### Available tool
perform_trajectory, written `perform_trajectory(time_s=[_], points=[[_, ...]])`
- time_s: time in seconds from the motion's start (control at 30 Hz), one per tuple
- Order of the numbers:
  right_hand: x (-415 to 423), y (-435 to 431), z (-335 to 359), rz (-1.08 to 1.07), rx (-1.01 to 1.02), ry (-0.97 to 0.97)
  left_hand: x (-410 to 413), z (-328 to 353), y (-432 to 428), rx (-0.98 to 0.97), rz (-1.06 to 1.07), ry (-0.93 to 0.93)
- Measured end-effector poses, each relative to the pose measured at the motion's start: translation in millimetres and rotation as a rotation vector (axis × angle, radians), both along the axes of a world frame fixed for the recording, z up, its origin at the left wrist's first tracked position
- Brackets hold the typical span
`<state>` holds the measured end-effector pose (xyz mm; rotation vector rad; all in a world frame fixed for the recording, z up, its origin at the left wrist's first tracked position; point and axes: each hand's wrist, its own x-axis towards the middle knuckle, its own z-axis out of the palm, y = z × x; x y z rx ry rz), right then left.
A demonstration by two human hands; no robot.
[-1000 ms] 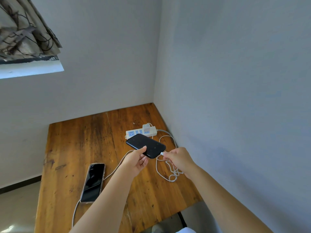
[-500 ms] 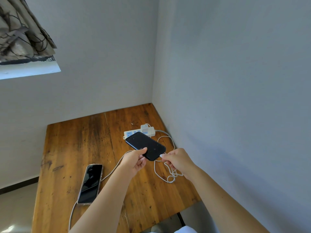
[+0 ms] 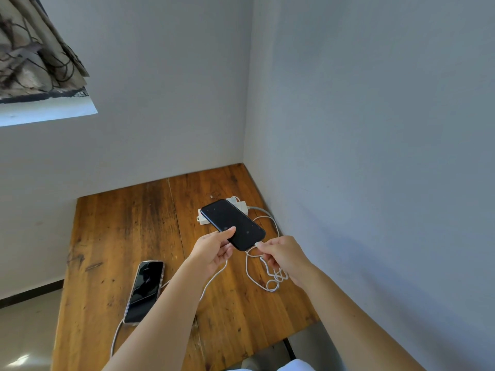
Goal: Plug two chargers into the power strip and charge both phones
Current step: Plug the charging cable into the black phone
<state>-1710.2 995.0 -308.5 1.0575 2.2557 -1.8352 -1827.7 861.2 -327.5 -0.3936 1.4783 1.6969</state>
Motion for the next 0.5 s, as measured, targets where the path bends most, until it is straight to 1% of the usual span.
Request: perform_trajectory(time_s=[0.2,0.5], points=[[2.5,3.0,-3.8,0.081,-0.059,-0.006,5.9,0.7,1.0,0.085,0.063,-0.048],[0.1,6.8,-6.2,0.136,-0.016,-0.007,5.7,0.1,0.8,0.165,0.073,-0.068]])
